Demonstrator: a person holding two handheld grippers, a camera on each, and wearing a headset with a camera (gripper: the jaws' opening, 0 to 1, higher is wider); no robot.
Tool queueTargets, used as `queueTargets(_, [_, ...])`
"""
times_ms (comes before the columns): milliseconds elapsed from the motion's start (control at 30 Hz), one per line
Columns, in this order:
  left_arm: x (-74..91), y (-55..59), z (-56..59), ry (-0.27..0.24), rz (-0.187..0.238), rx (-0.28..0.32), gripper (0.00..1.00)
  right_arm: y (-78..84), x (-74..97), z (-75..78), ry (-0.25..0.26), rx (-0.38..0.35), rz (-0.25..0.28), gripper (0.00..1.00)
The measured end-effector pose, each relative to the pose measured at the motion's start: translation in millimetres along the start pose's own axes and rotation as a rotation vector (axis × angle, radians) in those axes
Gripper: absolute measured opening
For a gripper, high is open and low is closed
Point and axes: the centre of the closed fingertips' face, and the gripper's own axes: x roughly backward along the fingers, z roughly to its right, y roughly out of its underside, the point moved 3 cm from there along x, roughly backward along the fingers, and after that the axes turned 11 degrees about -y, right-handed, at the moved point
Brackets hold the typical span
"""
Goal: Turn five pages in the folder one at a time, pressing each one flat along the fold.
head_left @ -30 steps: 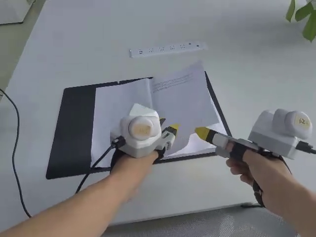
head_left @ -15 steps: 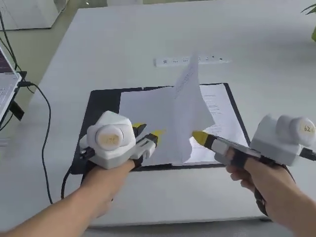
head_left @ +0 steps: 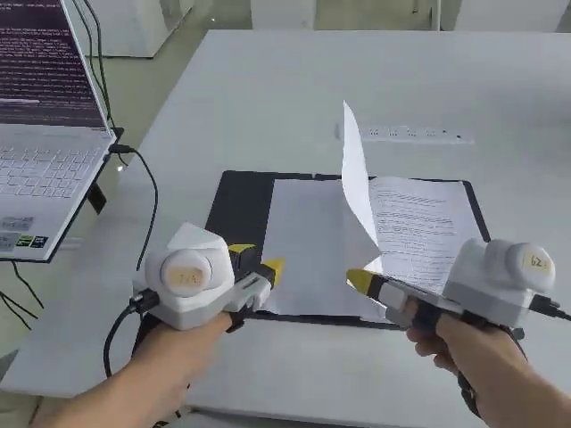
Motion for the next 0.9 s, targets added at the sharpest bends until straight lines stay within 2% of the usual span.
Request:
queueTargets(200, [8.2, 11.1, -15.8, -0.021, -0.014, 0.021, 0.23, 16.2, -23.1, 4.6, 0.004, -0.001, -0.065, 0.00])
queueTargets(500, [13.1, 26.7, -27.0, -0.032, -0.052, 0.031, 0.22, 38.2, -53.1, 15.5, 0.021, 0.002, -0.161, 0.00])
queueTargets(700, [13.5, 31.4, -28.1, -0.029, -0.071, 0.029, 0.22, 49.4, -66.5, 25.1, 0.033, 0.002, -0.208, 0.00])
queueTargets(900, [8.5, 34.3, -25.4, -0.024, -0.081, 0.024, 0.21, 57.5, -70.6, 34.1, 0.054, -0.002, -0.249, 0.00])
